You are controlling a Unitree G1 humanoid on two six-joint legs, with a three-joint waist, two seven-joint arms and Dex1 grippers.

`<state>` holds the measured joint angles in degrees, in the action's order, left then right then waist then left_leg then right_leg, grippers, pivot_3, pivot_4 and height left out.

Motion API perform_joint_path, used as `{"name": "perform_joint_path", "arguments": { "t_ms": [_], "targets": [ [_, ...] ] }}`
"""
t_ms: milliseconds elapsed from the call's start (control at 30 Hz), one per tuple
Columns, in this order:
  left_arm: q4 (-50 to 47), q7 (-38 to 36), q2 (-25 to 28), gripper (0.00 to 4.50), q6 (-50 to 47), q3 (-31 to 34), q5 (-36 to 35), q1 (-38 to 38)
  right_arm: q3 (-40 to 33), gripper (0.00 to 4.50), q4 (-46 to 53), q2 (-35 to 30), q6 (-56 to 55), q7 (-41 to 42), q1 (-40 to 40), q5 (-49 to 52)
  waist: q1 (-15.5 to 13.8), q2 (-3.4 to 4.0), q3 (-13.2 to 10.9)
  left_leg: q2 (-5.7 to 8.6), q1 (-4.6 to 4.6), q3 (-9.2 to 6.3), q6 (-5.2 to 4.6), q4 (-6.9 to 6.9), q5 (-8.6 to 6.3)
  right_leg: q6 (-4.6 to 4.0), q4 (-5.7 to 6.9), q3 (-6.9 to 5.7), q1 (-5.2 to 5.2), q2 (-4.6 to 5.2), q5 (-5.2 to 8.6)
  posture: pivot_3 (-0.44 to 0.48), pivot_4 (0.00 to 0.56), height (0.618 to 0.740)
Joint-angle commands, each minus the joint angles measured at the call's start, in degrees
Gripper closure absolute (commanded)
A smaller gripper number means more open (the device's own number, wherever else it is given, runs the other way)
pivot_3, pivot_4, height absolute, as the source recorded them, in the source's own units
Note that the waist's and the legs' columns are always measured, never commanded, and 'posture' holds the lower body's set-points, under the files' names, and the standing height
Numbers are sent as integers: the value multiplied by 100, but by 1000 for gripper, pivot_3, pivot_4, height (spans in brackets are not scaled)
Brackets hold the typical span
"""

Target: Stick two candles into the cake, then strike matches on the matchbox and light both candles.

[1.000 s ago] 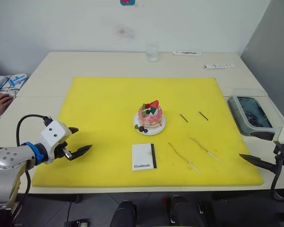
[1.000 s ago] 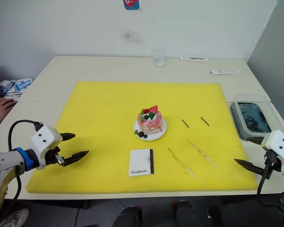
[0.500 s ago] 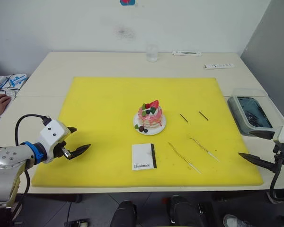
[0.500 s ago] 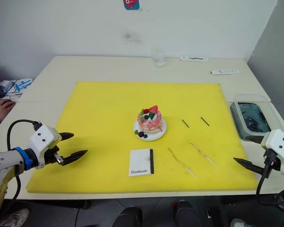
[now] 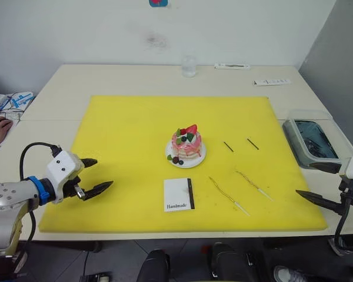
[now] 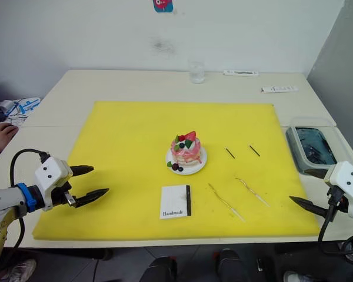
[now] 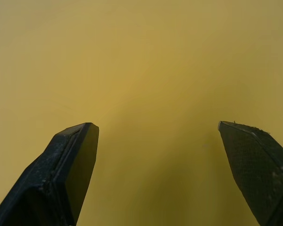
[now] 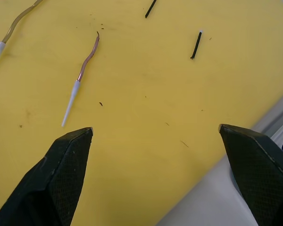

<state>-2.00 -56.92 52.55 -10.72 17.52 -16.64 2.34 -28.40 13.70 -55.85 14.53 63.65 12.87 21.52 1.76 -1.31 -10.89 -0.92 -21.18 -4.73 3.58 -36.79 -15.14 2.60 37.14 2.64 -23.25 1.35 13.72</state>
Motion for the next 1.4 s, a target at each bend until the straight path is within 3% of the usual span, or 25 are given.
{"name": "perform_joint_path", "arguments": {
  "t_ms": [33,467,700,900,1133,1400],
  "targets": [
    [-53,-62,26,18,78,189,-113,12,-118,0,66,-12,-92,16,-24,35,0,0,0,0,0,0,0,0,0,0,0,0,0,0,0,0,150,740],
    [-1807,-536,59,18,-1101,51,-1112,693,-85,0,662,-2,377,-113,-216,420,2,0,0,-1,2,1,0,-3,0,0,4,2,1,0,0,0,150,740],
    [-3193,-180,-252,18,-1830,-593,-1748,461,257,0,1364,1,1149,-401,-413,782,0,0,0,-2,3,1,0,-8,0,2,5,4,4,-1,-1,0,150,740],
    [-3711,171,-508,18,-2090,-1192,-1868,-43,771,0,2032,-178,2311,-1118,-655,808,-5,0,0,0,3,1,0,-9,0,3,5,6,4,-2,-1,0,150,740],
    [-3769,277,-632,18,-2054,-1788,-1697,-566,1866,0,2248,-172,4455,-2258,-2078,979,5,0,0,0,4,0,-1,-15,0,4,5,8,4,-6,-3,0,150,740],
    [-3712,371,-823,18,-2070,-2063,-1691,-881,2683,0,1962,39,5393,-2538,-3006,982,-3,0,0,2,-23,-4,-1,-14,0,21,-8,6,-8,-6,-13,0,150,740]
  ]
}}
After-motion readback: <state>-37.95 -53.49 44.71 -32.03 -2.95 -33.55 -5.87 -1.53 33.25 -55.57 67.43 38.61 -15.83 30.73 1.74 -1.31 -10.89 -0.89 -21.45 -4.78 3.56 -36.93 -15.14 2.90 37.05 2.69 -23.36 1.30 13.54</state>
